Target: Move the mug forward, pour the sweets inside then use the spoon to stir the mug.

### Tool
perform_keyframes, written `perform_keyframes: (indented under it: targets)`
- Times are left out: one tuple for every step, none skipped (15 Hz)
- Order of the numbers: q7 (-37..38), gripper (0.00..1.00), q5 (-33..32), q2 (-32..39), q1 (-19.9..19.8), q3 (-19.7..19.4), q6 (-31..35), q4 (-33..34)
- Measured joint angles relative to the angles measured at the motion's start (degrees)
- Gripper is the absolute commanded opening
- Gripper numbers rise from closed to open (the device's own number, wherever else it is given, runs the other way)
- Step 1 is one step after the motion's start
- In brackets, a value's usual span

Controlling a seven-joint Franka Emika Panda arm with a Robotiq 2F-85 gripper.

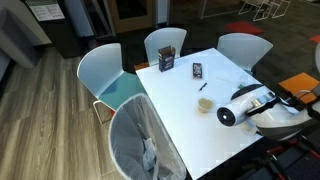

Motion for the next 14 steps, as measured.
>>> perform_keyframes:
  targets:
    - [0.8, 0.02, 0.0, -0.4, -0.3, 0.0, 0.0, -0.4]
    - [1.6, 0.02, -0.1, -0.9, -0.6, 0.0, 0.0, -0.7]
    - [2.5, 0.02, -0.1, -1.3, -0.8, 0.0, 0.0, -1.0]
    - [2.6, 0.02, -0.1, -1.7, -0.4, -0.7, 0.1, -0.9]
    - [2.5, 0.02, -0.1, -2.6, 0.4, -2.0, 0.1, -0.7]
    - [2.5, 0.02, -0.2, -3.4, 1.2, -3.2, 0.2, -0.5]
    - [2.4, 0.02, -0.4, -4.2, 2.2, -4.5, 0.3, -0.2]
    - [2.3, 0.02, -0.5, -4.8, 3.2, -5.7, 0.4, 0.3]
    - [2.1, 0.02, -0.7, -5.0, 3.9, -6.5, 0.6, 1.0]
    - [2.0, 0.02, -0.9, -4.9, 4.4, -6.9, 1.0, 1.6]
    - [2.0, 0.02, -1.1, -4.6, 4.7, -6.8, 1.5, 2.0]
    - [2.0, 0.02, -1.4, -4.0, 4.4, -6.0, 1.8, 2.2]
    - [1.7, 0.02, -1.7, -3.3, 3.7, -4.8, 2.0, 2.4]
    - [1.3, 0.02, -1.7, -2.5, 3.1, -3.6, 2.2, 2.7]
